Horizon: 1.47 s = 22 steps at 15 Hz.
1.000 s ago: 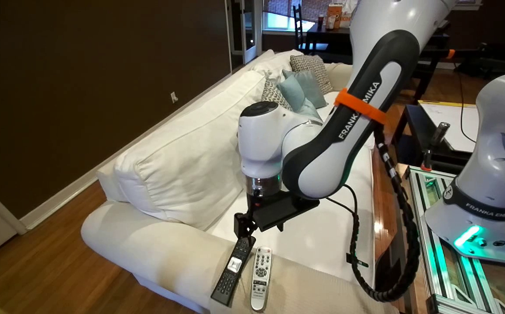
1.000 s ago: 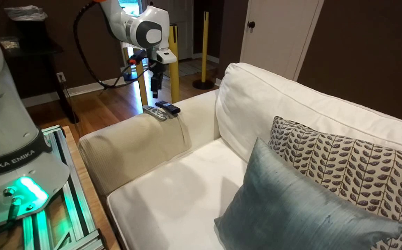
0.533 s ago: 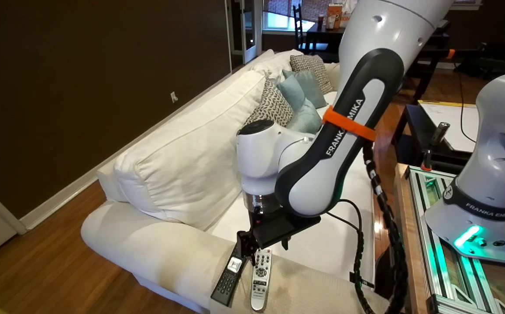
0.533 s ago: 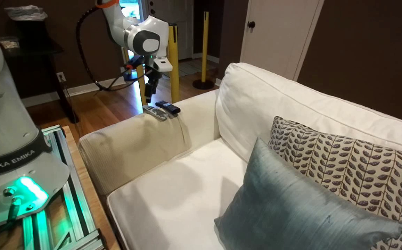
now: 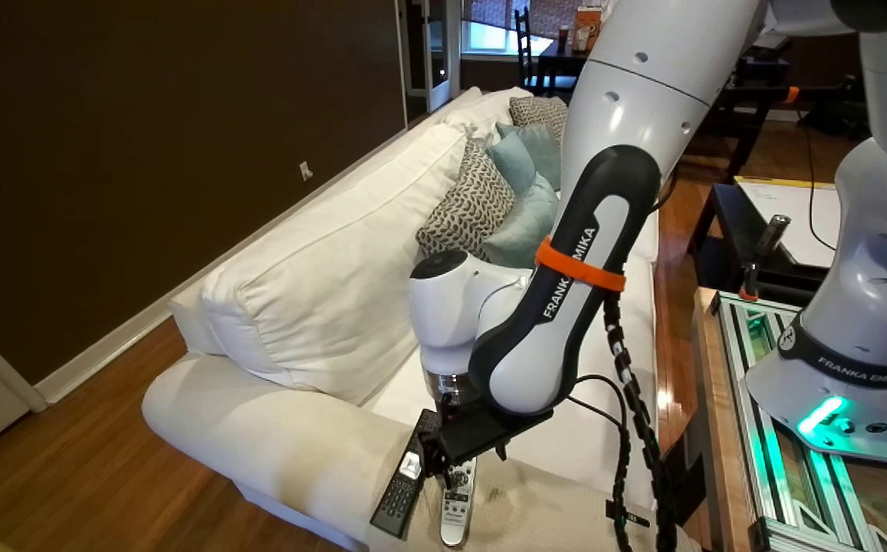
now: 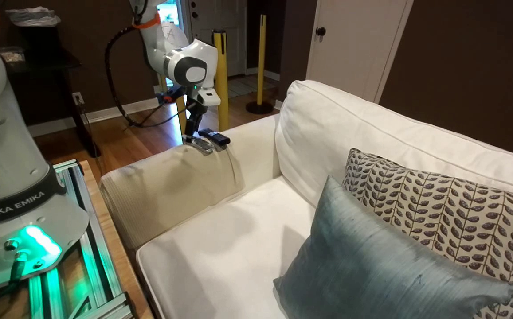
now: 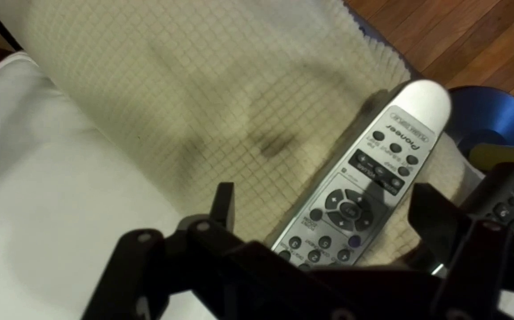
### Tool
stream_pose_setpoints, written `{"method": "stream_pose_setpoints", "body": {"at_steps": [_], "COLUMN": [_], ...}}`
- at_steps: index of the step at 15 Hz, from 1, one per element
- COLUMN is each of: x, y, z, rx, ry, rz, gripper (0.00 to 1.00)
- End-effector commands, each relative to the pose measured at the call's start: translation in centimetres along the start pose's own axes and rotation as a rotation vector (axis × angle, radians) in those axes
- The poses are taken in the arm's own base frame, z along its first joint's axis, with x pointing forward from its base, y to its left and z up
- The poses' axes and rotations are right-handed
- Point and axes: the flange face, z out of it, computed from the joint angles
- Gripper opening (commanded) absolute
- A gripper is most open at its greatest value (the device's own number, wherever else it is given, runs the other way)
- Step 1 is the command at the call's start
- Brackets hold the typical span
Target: Put the grey remote control on the seat of the sofa then place the blue pillow over the grey remote.
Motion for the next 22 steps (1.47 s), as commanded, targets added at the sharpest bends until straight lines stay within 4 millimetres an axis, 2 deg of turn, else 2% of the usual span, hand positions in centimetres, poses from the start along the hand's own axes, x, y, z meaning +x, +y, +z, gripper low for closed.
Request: {"method": "stream_pose_setpoints", "body": {"at_steps": [1, 14, 15, 16, 18, 22], "x": [0.4, 2.4, 2.4, 2.5, 2.6, 2.6], "y": [-0.8, -1.6, -1.7, -1.7, -1.8, -1.9], "z": [1.8, 3.9, 3.9, 4.0, 4.0, 4.0], "rx": [0.008, 0.027, 0.026, 0.026, 0.025, 0.025], "ry": [0.012, 0.033, 0.033, 0.033, 0.036, 0.04], "rz": [0.008, 0.028, 0.029, 0.03, 0.032, 0.034], "gripper": [1.0, 1.0, 0.96, 0.73, 0.69, 0.38]}}
